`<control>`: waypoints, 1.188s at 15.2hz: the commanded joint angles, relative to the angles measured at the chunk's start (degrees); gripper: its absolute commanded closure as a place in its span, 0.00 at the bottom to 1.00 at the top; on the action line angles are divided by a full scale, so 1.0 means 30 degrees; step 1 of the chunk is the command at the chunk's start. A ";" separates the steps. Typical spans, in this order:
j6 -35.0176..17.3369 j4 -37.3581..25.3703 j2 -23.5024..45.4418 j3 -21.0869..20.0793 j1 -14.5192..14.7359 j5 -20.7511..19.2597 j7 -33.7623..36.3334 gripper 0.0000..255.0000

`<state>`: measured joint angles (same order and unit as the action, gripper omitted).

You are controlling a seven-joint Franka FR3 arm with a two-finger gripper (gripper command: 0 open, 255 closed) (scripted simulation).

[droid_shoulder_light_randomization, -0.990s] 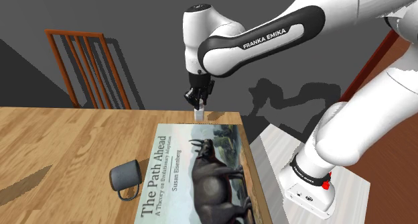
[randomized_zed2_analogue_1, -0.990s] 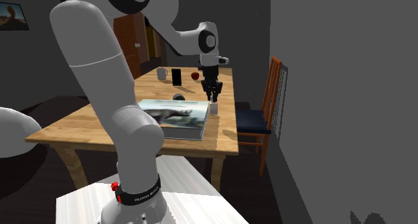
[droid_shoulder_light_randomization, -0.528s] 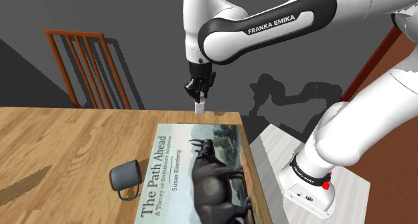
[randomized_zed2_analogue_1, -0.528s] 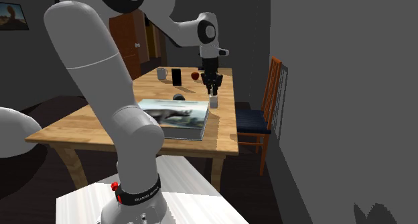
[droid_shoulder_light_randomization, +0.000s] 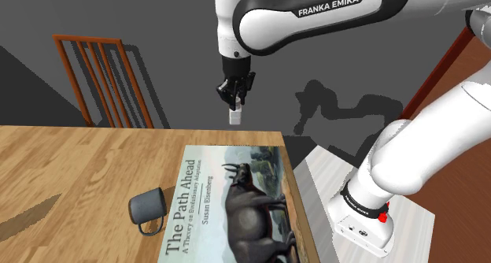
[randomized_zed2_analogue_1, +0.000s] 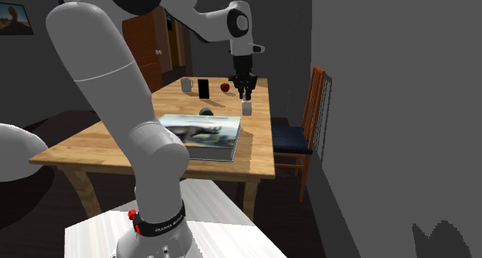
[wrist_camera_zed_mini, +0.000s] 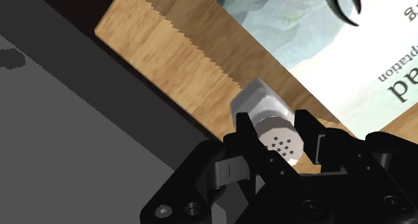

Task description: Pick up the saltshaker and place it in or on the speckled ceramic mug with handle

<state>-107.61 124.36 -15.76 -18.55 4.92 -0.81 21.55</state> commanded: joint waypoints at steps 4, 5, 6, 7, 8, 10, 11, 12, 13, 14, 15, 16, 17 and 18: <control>0.1340 -0.1183 -0.0160 0.0068 -0.0015 0.0036 -0.0123 1.00; 0.1596 -0.1424 -0.0176 0.0081 -0.0020 0.0038 -0.0145 1.00; 0.1721 -0.1538 -0.0188 0.0088 -0.0022 0.0039 -0.0157 1.00; 0.1849 -0.1934 0.0116 -0.0239 0.0127 0.0046 0.0330 1.00; 0.1979 -0.2347 0.0436 -0.0565 0.0274 0.0037 0.0819 1.00; 0.2252 -0.3240 0.1141 -0.1212 0.0568 -0.0035 0.1814 1.00; 0.2397 -0.3721 0.1527 -0.1537 0.0713 -0.0099 0.2318 1.00; 0.2547 -0.4224 0.1937 -0.1858 0.0864 -0.0186 0.2828 1.00; 0.2705 -0.4752 0.2370 -0.2176 0.1019 -0.0295 0.3344 1.00; 0.2872 -0.5305 0.2828 -0.2487 0.1185 -0.0428 0.3867 1.00; 0.3049 -0.5884 0.3310 -0.2800 0.1353 -0.0584 0.4394 1.00; 0.3238 -0.6490 0.3818 -0.3098 0.1544 -0.0767 0.4928 1.00; 0.3440 -0.7125 0.4353 -0.3384 0.1754 -0.0976 0.5466 1.00; 0.3657 -0.7789 0.4914 -0.3663 0.1979 -0.1210 0.6007 1.00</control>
<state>-97.03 102.65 -2.58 -28.63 10.20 -3.83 37.75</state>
